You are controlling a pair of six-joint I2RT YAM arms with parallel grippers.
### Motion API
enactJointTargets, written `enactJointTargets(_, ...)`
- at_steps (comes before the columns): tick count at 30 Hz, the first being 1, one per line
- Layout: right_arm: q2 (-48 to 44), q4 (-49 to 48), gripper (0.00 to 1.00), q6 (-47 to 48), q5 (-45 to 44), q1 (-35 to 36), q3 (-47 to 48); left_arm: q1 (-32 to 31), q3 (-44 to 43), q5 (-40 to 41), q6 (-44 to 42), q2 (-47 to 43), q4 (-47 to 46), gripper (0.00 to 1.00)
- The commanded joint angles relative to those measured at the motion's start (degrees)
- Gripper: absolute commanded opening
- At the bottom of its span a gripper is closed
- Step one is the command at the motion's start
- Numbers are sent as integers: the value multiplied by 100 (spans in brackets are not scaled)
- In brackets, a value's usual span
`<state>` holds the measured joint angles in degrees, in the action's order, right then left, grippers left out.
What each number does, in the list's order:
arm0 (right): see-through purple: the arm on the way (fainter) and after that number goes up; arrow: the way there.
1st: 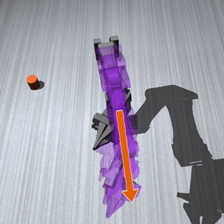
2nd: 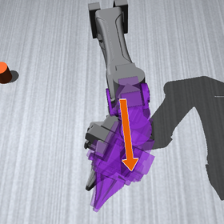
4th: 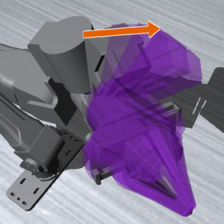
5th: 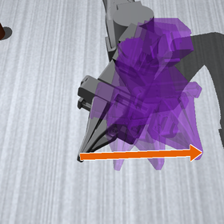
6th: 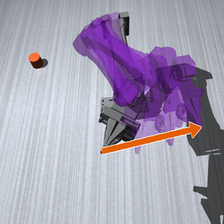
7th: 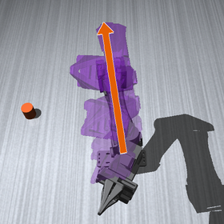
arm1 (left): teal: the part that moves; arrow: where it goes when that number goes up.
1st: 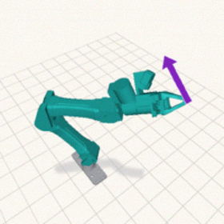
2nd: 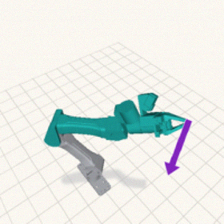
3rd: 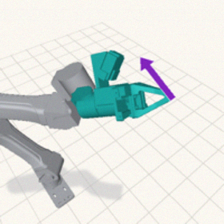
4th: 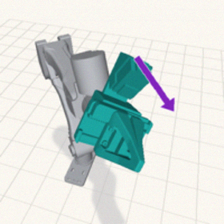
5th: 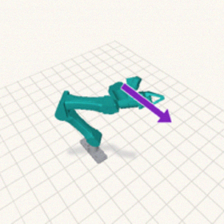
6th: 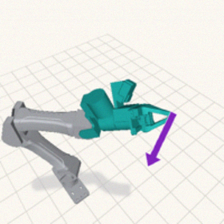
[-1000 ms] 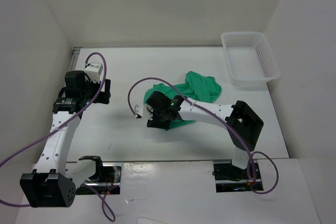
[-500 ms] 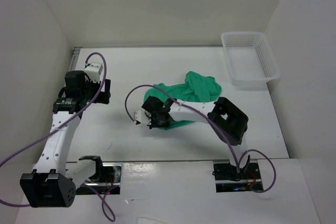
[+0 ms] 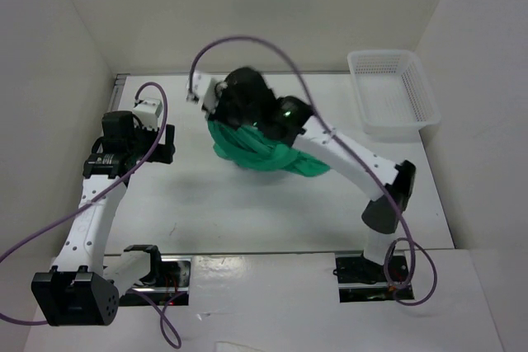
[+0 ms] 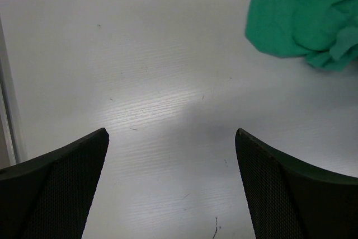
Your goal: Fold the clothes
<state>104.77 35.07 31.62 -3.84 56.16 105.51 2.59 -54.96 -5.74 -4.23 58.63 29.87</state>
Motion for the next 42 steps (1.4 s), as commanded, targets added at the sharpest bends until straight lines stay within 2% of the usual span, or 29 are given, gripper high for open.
enactJointTargets(1, -669, 175, 0, -935, 996, -578, 1346, 31, 3, -244, -42, -10, -139, 100)
enactJointTargets(3, -669, 237, 0, -1287, 1532, -1036, 1822, 31, 3, -296, -43, -10, -139, 100)
enactJointTargets(6, -791, 115, 0, -1438, 1545, -1476, 1885, 31, 3, -419, -95, -62, -139, 100)
enactJointTargets(8, -792, -52, 0, -1500, 1317, -1721, 1623, 31, 55, -472, -96, -124, -139, 100)
enactJointTargets(10, -923, -281, 9, -1344, 851, -1783, 1063, 31, 55, -533, -96, -176, -139, 100)
enactJointTargets(12, -1037, -630, 11, -1185, 517, -1784, 517, 31, 55, -534, -96, -177, -139, 100)
enactJointTargets(14, -1248, -843, 39, -1052, 86, -1784, -380, 31, 55, -595, -148, -177, -139, 100)
enactJointTargets(16, -1389, -1282, 76, -930, -526, -1784, -1180, 31, 55, -647, -148, -177, -139, 100)
enactJointTargets(18, -1442, -1354, 82, -876, -968, -1731, -1602, 31, 55, -648, -148, -177, -139, 100)
enactJointTargets(19, -1329, -1415, 85, -816, -1466, -1731, -1665, 31, 55, -709, -148, -177, -139, 100)
enactJointTargets(22, -969, -1415, 85, -868, -2512, -1731, -1718, 31, 55, -771, -148, -124, -86, 100)
enactJointTargets(24, -906, -1188, 83, -938, -2438, -1731, -1718, 31, 55, -841, -210, -1, -86, 100)
enactJointTargets(26, -984, -1037, 79, -938, -1518, -1731, -1875, 31, -6, -903, -210, 166, 27, 100)
enactJointTargets(29, -1108, -1037, 79, -1008, -491, -1679, -2096, 31, -68, -903, -271, 438, 81, 100)
enactJointTargets(33, -810, -1037, 72, -1394, -39, -1679, -2096, -249, -277, -727, -219, 1070, 81, 100)
enactJointTargets(34, -757, -985, 72, -1482, 40, -1679, -2096, -329, -365, -727, -158, 1454, 81, 100)
enactJointTargets(37, -625, -984, 68, -1781, 462, -1819, -2096, -513, -892, -1024, -96, 2263, 221, 94)
enactJointTargets(42, -703, -1370, 67, -2063, 875, -2012, -2228, -514, -1937, -2139, 281, 3397, 169, 77)
